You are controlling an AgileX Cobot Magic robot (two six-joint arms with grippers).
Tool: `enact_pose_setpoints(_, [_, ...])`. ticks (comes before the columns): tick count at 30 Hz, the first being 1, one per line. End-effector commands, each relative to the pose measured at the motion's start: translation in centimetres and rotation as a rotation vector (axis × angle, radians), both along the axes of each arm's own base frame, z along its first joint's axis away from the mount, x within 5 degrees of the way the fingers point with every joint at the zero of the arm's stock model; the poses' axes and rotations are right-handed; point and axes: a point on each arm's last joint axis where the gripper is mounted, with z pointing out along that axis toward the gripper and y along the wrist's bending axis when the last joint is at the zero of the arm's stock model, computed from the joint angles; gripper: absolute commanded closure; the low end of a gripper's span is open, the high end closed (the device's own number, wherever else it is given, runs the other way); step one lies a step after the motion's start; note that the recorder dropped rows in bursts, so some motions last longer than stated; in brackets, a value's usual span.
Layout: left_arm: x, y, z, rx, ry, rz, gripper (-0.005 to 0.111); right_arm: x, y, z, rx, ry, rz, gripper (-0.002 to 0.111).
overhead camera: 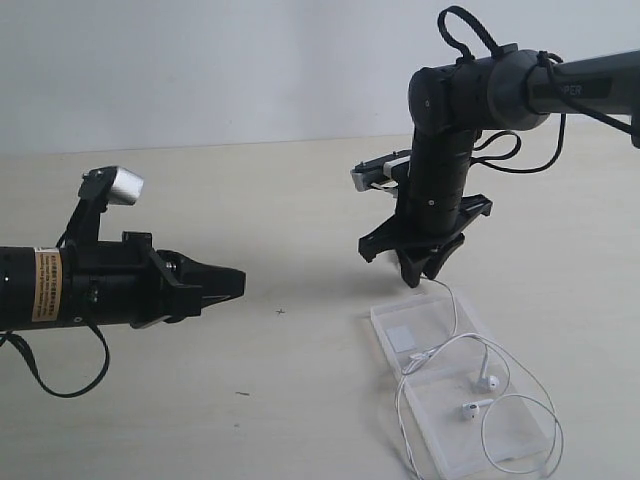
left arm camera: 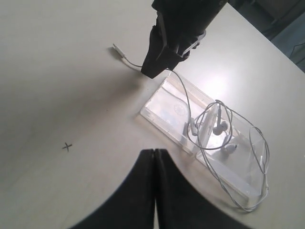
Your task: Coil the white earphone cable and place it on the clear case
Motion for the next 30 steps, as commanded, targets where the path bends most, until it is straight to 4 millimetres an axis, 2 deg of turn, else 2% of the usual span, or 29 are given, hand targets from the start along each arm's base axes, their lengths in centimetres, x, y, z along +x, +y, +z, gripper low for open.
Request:
enact_pose_setpoints(1, [-0.1,0.0,0.3,-0.018,-0.007,0.005,0.107,0.3,-0.1,0.4,0.007,-0.015,0.006,0.092])
enact_pose_setpoints(8, [-0.1,0.0,0.3,-0.020,-0.011,0.005,0.107,0.3,-0.1,0.3,0.005,-0.013,0.007,0.092])
enact_pose_setpoints(15, [-0.1,0.0,0.4,-0.028,-0.016,-0.002,0.107,0.3,-0.2,-1.2,-0.010,0.021,0.008,0.077])
enact_pose_setpoints(19, [-0.1,0.0,0.4,-0.023,-0.025,-0.004,0.107,0.2,-0.2,-2.0,-0.018,0.040,0.008,0.076])
enact_pose_setpoints(25, [-0.1,0.0,0.4,-0.025,-0.028,-0.002,0.107,0.4,-0.3,-1.8,-0.032,0.024,0.017,0.076])
enact_pose_setpoints(30, [-0.1,0.0,0.4,-0.024,-0.031,-0.003,0.107,1.0,-0.2,-0.6,-0.041,0.009,0.024,0.076])
